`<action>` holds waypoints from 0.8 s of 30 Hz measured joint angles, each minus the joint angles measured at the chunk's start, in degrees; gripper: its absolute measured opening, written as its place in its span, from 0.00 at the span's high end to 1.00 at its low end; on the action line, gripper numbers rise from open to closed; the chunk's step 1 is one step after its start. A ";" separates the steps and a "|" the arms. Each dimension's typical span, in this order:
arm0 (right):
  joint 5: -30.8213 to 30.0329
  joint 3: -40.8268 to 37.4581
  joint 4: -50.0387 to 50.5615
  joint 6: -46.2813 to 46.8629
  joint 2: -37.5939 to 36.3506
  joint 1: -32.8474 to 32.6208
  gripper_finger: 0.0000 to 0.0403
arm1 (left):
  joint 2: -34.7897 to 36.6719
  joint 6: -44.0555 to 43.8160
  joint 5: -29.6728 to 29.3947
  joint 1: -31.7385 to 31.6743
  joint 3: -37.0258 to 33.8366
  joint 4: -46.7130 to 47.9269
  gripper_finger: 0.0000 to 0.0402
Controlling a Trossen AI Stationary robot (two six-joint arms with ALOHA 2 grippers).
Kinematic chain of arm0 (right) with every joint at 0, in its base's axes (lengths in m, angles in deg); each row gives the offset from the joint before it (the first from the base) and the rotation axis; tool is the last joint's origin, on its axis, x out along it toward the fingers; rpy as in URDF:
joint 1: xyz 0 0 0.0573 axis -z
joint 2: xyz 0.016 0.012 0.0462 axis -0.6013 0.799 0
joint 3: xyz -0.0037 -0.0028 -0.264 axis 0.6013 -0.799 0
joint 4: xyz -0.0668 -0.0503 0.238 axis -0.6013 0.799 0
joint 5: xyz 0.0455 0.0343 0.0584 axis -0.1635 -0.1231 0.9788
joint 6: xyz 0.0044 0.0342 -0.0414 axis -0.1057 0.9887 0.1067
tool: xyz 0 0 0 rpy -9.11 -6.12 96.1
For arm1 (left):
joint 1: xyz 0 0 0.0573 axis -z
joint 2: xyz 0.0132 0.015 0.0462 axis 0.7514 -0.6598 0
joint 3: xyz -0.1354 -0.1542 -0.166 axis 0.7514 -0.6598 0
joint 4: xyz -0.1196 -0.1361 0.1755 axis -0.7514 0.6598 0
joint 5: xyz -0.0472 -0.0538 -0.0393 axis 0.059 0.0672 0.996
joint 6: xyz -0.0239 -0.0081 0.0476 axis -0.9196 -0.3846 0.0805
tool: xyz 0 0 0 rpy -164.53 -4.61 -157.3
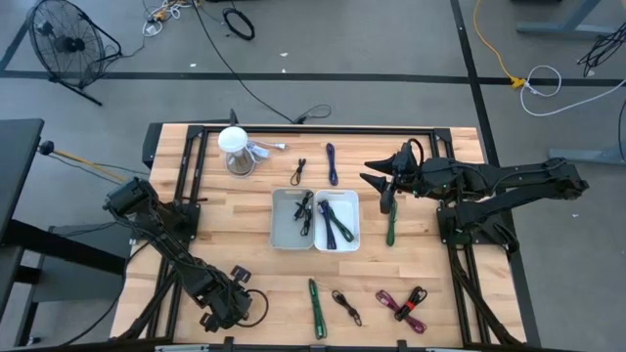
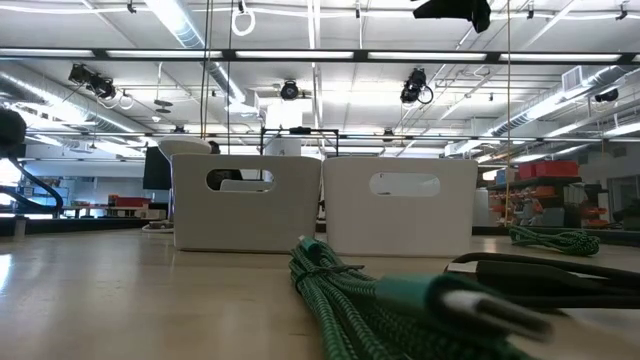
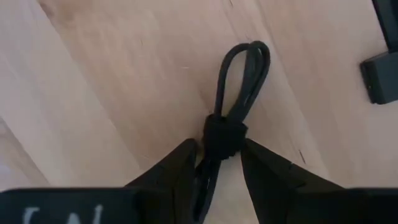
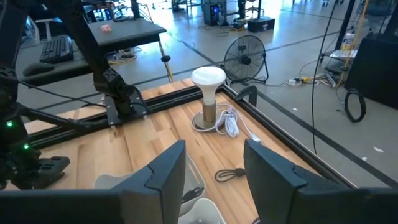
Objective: Pick & Place USB Port
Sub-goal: Put the black charger cable into the gray bin
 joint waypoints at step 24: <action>0.96 -0.41 -0.10 -1.25 0.02 -0.02 0.59 | 3.78 -13.12 -20.29 -7.97 10.32 3.65 0.97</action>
